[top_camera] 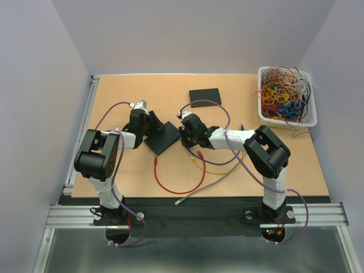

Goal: Insert the plug into the switch port

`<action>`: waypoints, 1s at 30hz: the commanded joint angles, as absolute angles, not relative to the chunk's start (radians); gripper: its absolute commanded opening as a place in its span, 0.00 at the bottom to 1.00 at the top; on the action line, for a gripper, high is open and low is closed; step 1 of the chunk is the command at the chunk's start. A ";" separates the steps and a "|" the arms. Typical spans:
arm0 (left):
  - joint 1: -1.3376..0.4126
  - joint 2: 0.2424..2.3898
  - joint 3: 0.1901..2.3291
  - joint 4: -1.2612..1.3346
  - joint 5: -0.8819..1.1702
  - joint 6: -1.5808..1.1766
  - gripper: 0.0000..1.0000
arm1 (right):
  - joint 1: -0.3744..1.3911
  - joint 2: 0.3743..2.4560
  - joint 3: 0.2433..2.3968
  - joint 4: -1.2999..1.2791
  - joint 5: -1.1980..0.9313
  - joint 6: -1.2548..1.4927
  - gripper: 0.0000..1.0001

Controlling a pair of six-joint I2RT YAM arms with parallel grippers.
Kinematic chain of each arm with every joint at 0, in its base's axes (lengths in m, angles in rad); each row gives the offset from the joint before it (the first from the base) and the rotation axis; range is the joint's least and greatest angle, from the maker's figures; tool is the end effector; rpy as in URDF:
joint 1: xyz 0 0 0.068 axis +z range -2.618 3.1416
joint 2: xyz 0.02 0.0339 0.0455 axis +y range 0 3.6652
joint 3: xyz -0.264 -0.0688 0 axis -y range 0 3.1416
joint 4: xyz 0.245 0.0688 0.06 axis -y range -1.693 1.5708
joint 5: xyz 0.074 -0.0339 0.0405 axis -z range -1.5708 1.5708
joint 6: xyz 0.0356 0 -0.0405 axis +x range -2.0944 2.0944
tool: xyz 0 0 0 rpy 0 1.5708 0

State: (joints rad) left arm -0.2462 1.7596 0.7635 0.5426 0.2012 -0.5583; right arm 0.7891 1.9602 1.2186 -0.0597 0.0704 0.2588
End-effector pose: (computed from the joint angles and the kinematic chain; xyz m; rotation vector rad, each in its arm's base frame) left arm 0.3386 -0.0924 0.1521 -0.1940 2.0794 -0.7036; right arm 0.2960 0.2946 0.1578 -0.5983 2.3346 0.4147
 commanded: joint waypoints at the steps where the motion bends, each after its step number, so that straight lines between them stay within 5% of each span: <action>1: -0.287 1.732 0.764 0.515 0.193 -0.520 0.56 | 0.813 1.973 1.255 -0.064 0.084 0.258 0.00; 30: -0.328 1.741 0.790 0.445 0.087 -0.472 0.55 | 0.853 1.980 1.325 -0.138 0.219 0.250 0.00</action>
